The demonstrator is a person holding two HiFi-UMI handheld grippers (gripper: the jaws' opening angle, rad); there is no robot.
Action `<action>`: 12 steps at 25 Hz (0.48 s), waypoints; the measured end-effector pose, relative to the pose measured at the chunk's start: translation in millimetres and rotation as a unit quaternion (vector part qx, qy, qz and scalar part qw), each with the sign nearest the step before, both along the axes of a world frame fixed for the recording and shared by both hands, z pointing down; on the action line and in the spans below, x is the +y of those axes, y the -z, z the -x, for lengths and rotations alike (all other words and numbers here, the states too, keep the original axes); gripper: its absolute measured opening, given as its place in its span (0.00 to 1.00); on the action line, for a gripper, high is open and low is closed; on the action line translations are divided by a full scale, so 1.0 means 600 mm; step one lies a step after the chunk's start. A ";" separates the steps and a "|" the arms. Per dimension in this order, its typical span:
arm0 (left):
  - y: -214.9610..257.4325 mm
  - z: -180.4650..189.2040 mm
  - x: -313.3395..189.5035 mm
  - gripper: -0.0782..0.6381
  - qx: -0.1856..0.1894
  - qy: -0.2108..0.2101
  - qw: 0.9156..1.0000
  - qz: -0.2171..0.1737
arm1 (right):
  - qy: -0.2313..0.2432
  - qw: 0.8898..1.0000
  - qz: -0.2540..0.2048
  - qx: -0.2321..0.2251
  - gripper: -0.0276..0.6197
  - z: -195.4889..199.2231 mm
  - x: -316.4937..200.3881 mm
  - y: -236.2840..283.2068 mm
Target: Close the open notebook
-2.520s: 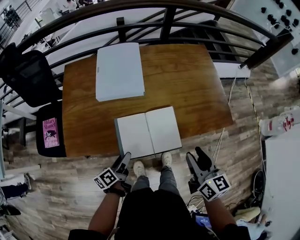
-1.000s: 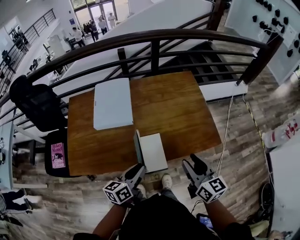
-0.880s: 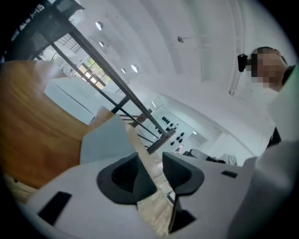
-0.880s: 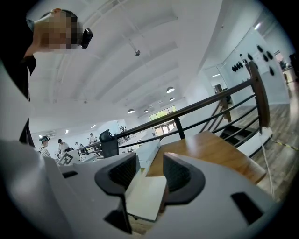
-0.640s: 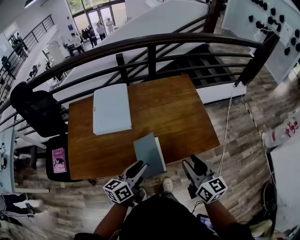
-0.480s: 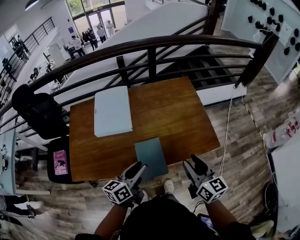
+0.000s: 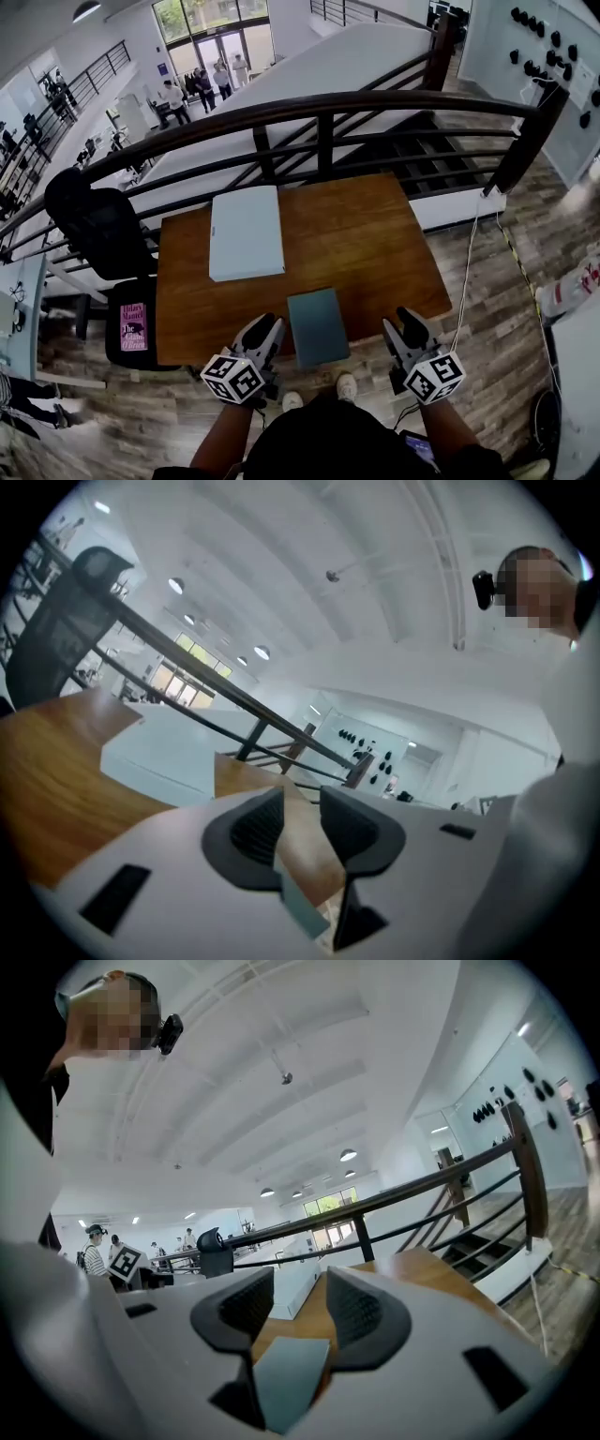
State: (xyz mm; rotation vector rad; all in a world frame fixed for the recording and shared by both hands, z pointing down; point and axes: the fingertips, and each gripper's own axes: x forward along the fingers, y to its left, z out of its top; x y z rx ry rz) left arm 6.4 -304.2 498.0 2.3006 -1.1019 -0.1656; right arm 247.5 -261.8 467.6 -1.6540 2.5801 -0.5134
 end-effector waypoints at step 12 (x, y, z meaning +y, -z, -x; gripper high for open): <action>0.089 0.117 -0.002 0.22 -0.129 0.091 0.981 -0.110 | 0.024 0.999 -0.047 0.005 0.19 0.049 -0.060 0.056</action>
